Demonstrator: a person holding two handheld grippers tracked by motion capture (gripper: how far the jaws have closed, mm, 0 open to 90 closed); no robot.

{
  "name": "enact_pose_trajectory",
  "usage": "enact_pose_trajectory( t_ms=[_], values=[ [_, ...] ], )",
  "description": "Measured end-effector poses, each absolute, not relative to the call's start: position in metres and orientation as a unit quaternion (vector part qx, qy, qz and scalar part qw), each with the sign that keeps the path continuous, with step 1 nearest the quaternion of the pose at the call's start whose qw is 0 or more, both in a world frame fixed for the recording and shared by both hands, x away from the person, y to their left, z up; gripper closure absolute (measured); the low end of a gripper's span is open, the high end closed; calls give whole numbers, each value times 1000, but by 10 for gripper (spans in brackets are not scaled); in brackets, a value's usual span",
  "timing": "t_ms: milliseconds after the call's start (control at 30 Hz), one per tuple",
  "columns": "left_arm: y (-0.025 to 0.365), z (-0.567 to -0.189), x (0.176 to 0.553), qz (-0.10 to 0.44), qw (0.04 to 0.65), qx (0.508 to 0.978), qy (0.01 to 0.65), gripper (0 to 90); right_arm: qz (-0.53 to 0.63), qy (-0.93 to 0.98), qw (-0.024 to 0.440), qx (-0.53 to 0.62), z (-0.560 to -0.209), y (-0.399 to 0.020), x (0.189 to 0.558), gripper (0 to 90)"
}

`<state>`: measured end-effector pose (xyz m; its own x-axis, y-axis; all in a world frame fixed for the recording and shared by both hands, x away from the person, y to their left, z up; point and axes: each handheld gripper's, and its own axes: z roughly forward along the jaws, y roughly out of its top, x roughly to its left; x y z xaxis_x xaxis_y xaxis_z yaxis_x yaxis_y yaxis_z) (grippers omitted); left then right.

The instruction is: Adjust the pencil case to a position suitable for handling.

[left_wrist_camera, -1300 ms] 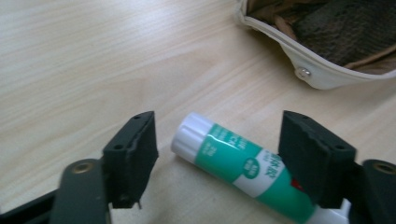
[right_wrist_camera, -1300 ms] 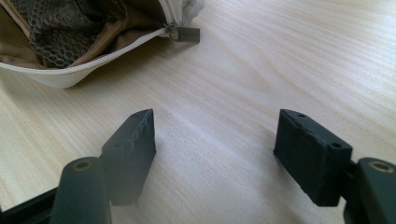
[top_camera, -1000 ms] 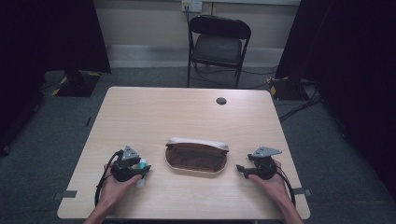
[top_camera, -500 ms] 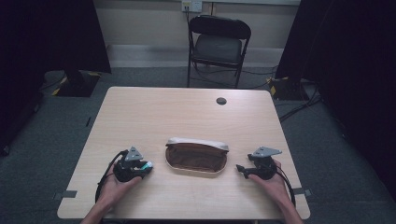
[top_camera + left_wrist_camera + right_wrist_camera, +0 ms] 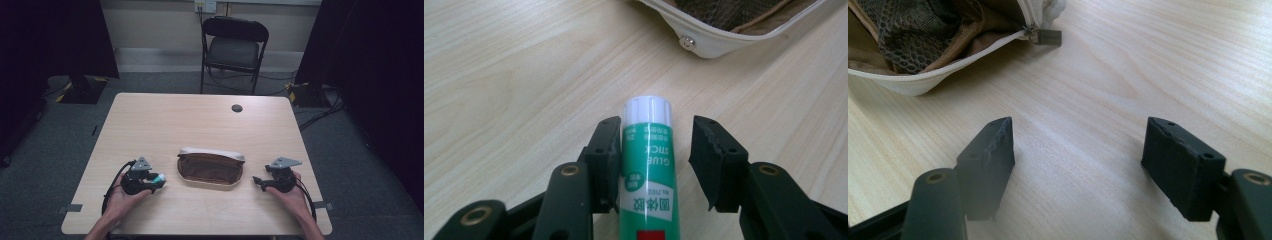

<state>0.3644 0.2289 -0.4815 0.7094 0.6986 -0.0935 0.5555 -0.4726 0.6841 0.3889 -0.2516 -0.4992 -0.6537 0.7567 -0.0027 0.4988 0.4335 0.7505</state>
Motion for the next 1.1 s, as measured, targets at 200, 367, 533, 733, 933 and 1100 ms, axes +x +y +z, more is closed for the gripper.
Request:
enact_pose_trajectory(
  t_ms=[200, 367, 533, 733, 933, 1100],
  values=[
    [236, -473, 360, 98, 349, 857, 365, 587, 374, 829, 173, 379, -499, -252, 389, 280],
    [243, -473, 354, 96, 351, 855, 369, 614, 373, 829, 174, 379, -499, -251, 389, 277],
    [244, -479, 349, 88, 347, 860, 365, 613, 373, 829, 174, 379, -499, -251, 389, 276],
    [241, -483, 349, 87, 341, 865, 359, 633, 373, 829, 174, 379, -499, -251, 389, 276],
    [234, -484, 346, 86, 344, 868, 349, 636, 373, 828, 174, 380, -499, -251, 389, 276],
    [232, -484, 347, 89, 344, 868, 347, 648, 373, 828, 174, 380, -499, -251, 389, 276]
  ],
)
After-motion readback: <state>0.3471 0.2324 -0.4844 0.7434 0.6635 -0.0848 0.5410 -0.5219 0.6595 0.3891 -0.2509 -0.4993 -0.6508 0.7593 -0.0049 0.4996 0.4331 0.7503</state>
